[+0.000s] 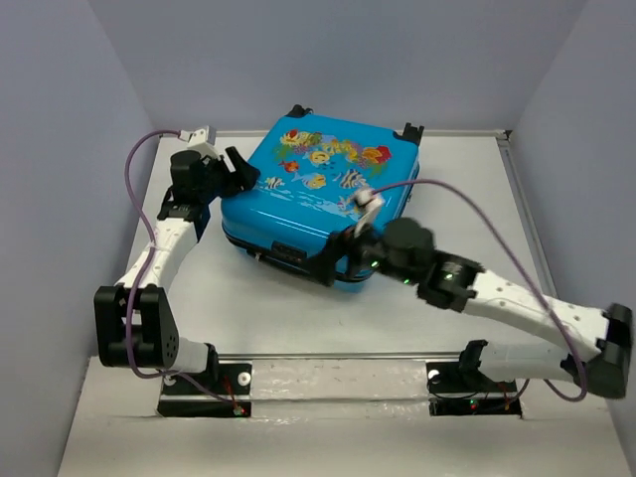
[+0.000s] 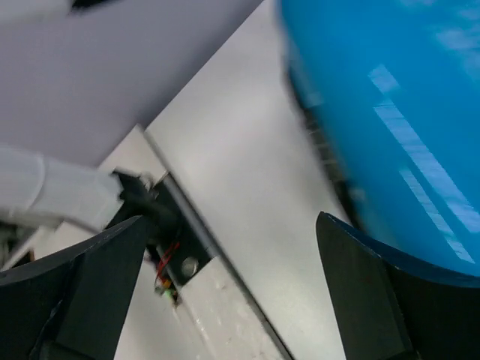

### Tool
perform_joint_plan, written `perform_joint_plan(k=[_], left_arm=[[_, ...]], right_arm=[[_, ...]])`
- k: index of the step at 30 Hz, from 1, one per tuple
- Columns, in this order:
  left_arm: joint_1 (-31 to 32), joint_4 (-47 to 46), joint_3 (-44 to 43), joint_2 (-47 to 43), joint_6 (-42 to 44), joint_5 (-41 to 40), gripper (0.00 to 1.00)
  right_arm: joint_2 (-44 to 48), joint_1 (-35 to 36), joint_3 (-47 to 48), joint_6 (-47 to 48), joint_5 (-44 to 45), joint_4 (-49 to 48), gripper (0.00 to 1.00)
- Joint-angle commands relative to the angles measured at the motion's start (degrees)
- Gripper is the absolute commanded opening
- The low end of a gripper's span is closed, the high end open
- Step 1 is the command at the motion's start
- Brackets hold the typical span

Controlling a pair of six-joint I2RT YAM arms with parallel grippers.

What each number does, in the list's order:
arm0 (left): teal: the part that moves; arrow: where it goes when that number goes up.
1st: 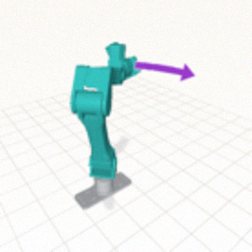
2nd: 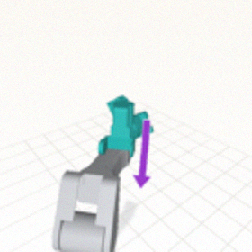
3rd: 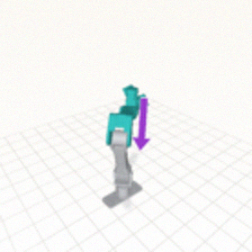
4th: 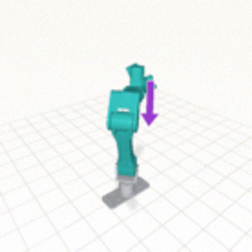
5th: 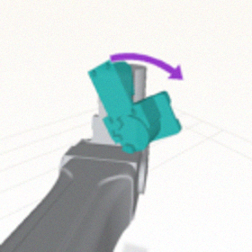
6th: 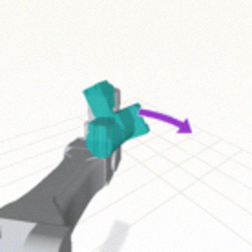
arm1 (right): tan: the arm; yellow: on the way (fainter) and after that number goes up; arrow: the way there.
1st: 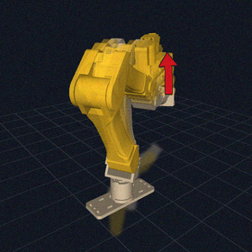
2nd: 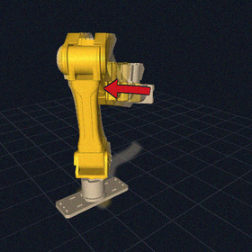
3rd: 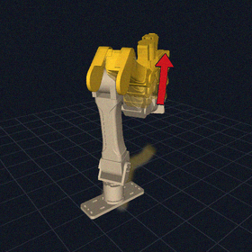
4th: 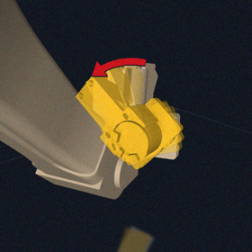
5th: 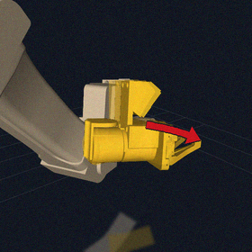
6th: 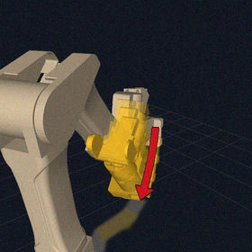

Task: Pack the luggage

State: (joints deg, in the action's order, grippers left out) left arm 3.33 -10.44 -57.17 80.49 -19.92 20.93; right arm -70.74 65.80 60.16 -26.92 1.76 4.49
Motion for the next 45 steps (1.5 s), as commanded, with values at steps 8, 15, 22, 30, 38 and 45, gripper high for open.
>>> perform_joint_plan(k=[8, 15, 22, 30, 38, 45], left_arm=[[9.8, 17.9, 4.3, -2.7, 0.4, -3.5, 0.83], [15.8, 16.1, 10.3, -9.6, -2.8, -3.2, 0.83], [22.8, 11.9, 19.0, -19.7, -8.9, -1.9, 0.83], [31.6, 10.9, 17.5, -26.3, -13.4, -4.4, 0.83], [31.1, 17.9, 2.3, -24.2, -9.7, -12.4, 0.86], [17.9, 19.1, -4.3, -24.2, -9.0, -15.8, 0.91]], right_arm=[[10.4, -48.0, -7.6, -5.9, -0.8, 9.5, 1.0], [-11.5, -52.7, 3.4, -4.7, -36.1, -6.0, 1.0], [-33.2, -52.7, 24.5, -6.6, -54.9, -4.7, 0.95], [-40.6, -52.7, 49.4, -2.5, -51.5, 11.3, 1.0], [-32.2, -52.7, 62.9, 6.4, -41.5, 21.3, 1.0], [-8.7, -51.4, 35.6, 11.3, -35.7, 17.9, 0.27]])
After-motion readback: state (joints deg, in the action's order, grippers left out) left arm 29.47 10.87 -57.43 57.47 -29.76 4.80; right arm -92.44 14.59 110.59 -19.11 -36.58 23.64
